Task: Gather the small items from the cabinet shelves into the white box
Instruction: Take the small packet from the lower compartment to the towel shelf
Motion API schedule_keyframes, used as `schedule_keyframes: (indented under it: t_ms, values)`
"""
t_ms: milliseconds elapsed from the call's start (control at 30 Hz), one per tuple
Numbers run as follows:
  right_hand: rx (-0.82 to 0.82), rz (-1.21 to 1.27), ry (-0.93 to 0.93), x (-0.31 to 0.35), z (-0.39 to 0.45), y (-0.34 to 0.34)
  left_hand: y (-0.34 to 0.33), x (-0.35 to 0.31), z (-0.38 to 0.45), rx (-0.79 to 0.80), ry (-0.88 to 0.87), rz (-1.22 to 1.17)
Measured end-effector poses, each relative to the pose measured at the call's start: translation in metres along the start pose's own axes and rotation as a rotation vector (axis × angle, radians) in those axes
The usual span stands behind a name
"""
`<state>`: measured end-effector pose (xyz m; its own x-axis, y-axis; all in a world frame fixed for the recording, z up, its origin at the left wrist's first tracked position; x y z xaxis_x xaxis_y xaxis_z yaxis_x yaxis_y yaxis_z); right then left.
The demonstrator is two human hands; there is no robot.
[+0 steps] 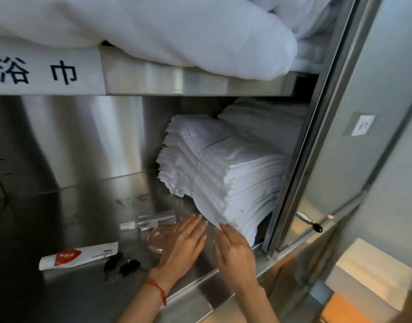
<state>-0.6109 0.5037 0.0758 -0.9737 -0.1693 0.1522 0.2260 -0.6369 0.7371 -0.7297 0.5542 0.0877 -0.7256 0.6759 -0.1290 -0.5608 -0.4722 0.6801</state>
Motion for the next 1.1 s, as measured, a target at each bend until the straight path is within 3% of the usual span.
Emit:
schedule_keyframes:
  t_ms: [600,1100]
  values:
    - [-0.117,-0.328,-0.314,-0.067,-0.073,0.095,-0.034,-0.125,0.011,0.080,-0.297,-0.275]
    - [-0.153,-0.641,-0.573,-0.139,-0.170,0.212,-0.054,-0.296,0.012,0.113,-0.507,-0.457]
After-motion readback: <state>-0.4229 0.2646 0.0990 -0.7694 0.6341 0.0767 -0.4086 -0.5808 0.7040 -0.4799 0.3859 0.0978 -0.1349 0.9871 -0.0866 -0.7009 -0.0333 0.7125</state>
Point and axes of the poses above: each hand's wrist, its own z-axis towards the middle knuckle, its own y-axis out of the back of the hand, x = y × z, the point moved 5 cm from there along z, towards the middle knuckle, and after that the axes turned 4 degrees about y, right-handed, at the moved point
